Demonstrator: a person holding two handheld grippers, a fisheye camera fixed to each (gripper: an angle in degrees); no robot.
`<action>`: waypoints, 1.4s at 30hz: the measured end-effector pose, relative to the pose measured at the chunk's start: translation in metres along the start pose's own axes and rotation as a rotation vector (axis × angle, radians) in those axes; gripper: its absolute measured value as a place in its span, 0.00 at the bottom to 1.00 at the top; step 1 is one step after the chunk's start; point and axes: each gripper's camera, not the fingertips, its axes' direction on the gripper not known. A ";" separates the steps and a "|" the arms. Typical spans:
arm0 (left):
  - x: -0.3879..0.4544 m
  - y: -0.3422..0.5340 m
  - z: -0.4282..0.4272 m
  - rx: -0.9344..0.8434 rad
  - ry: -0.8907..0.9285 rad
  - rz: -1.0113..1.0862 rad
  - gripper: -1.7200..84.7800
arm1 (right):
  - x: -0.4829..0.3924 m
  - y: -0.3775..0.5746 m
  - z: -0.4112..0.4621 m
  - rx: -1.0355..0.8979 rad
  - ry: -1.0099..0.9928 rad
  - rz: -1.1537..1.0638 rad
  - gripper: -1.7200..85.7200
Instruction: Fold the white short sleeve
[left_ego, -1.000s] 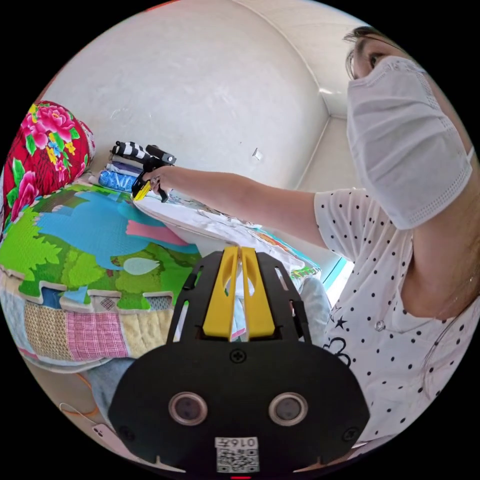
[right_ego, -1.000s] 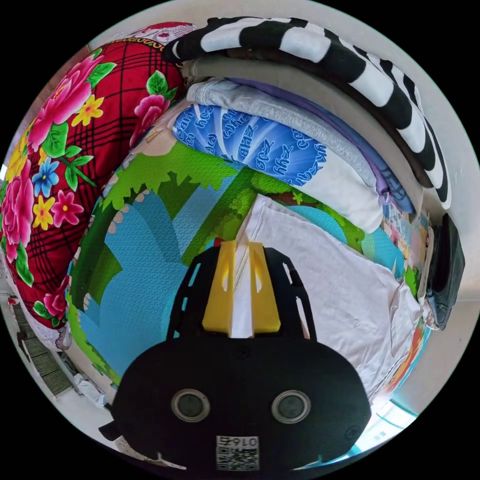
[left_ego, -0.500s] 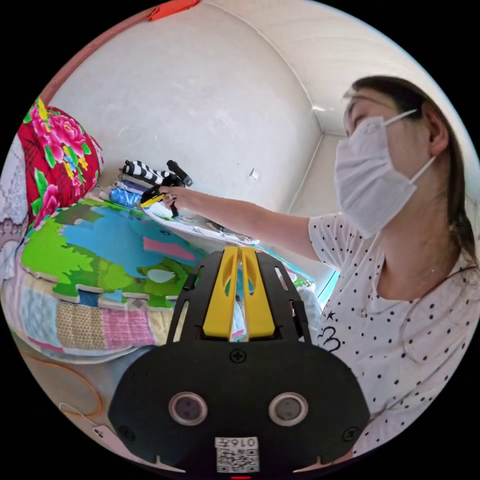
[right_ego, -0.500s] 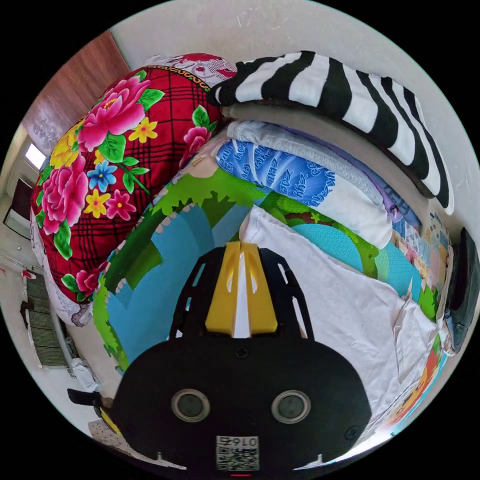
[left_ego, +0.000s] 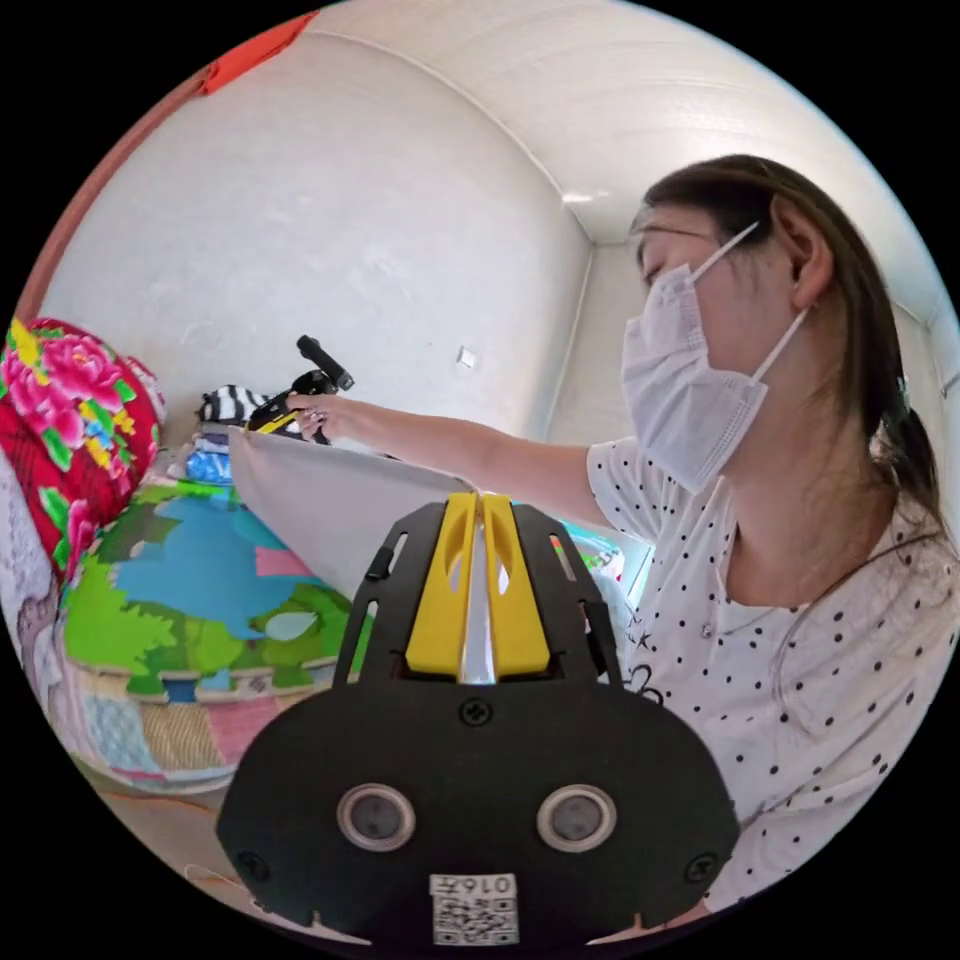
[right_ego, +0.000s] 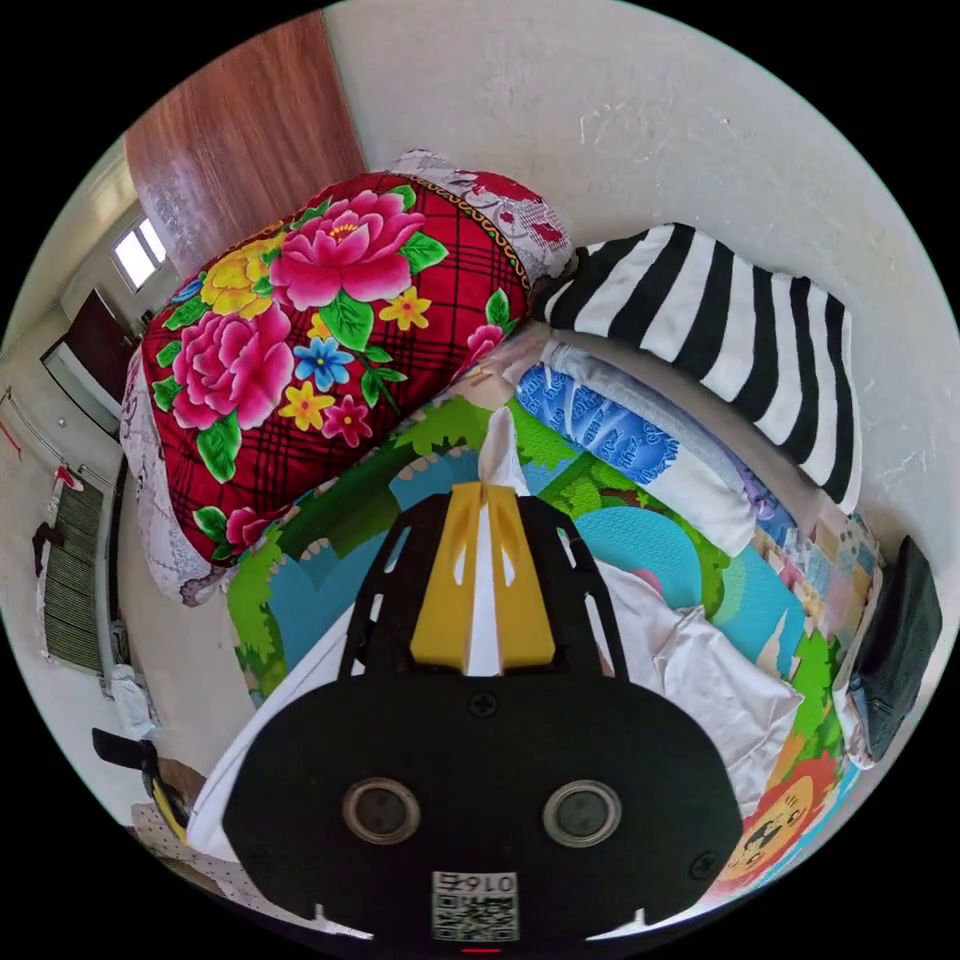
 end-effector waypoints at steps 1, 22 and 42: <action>0.004 -0.002 0.012 -0.012 0.014 0.011 0.01 | 0.017 0.007 -0.024 -0.003 0.024 -0.005 0.02; 0.141 0.105 0.459 -0.520 0.164 0.133 0.01 | 0.397 0.259 -0.286 -0.151 0.321 0.158 0.02; 0.035 0.169 0.391 -0.498 -0.047 -0.085 0.10 | 0.296 0.492 -0.684 0.222 0.388 0.225 0.02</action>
